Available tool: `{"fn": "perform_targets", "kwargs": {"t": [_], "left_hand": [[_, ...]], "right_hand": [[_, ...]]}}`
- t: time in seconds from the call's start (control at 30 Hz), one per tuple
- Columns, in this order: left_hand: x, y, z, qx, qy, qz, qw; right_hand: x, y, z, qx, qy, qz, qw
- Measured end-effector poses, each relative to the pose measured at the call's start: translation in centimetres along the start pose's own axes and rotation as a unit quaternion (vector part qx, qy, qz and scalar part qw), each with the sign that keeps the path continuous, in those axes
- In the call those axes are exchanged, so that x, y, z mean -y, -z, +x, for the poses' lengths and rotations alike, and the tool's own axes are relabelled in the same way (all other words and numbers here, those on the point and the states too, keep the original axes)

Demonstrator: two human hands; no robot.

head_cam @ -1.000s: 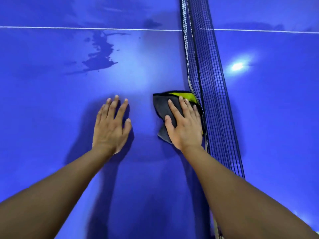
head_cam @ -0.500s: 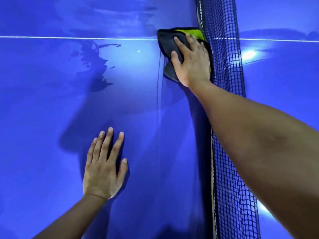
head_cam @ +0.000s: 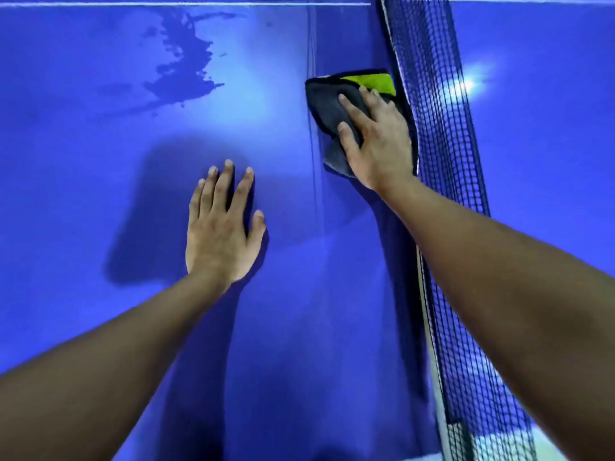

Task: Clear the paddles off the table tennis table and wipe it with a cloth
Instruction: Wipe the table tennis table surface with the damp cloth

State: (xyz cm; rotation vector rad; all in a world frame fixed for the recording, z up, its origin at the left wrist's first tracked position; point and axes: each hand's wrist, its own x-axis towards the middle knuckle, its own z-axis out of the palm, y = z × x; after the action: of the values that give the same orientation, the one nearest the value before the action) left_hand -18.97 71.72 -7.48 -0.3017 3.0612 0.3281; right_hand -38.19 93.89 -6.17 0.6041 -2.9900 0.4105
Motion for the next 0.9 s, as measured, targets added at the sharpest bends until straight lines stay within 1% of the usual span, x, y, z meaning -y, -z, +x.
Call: {"fn": "perform_targets", "kwargs": {"t": [0.1, 0.27, 0.37, 0.47, 0.53, 0.73, 0.83, 0.9], "left_hand": [[0.1, -0.3, -0.2, -0.008, -0.013, 0.0, 1.0], [0.0, 0.0, -0.8, -0.013, -0.029, 0.003, 0.999], [-0.3, 0.1, -3.6, -0.009, -0.034, 0.009, 0.999], [-0.9, -0.1, -9.9, 0.002, -0.053, 0.013, 0.999], [-1.2, -0.4, -15.7, 0.01, -0.056, 0.01, 0.998], [-2.0, -1.3, -31.1, 0.012, -0.027, 0.012, 0.999], [-1.9, -1.0, -35.4, 0.036, -0.027, 0.017, 0.999], [-1.8, -0.6, -36.1, 0.044, -0.03, 0.008, 0.999]], "right_hand": [[1.3, 0.2, -7.0, -0.022, -0.001, 0.011, 1.0], [2.8, 0.9, -17.9, -0.015, -0.016, 0.006, 1.0], [3.5, 1.4, -23.5, -0.02, -0.019, 0.01, 1.0], [4.6, 2.1, -29.0, -0.012, -0.026, 0.022, 0.999], [5.5, 2.6, -33.2, -0.001, -0.021, 0.021, 1.0], [7.7, 2.8, -41.6, -0.026, -0.025, 0.031, 0.999], [10.4, 2.7, -44.5, -0.017, -0.08, 0.009, 0.997], [13.4, 2.2, -45.7, 0.0, -0.103, -0.007, 0.995]]}}
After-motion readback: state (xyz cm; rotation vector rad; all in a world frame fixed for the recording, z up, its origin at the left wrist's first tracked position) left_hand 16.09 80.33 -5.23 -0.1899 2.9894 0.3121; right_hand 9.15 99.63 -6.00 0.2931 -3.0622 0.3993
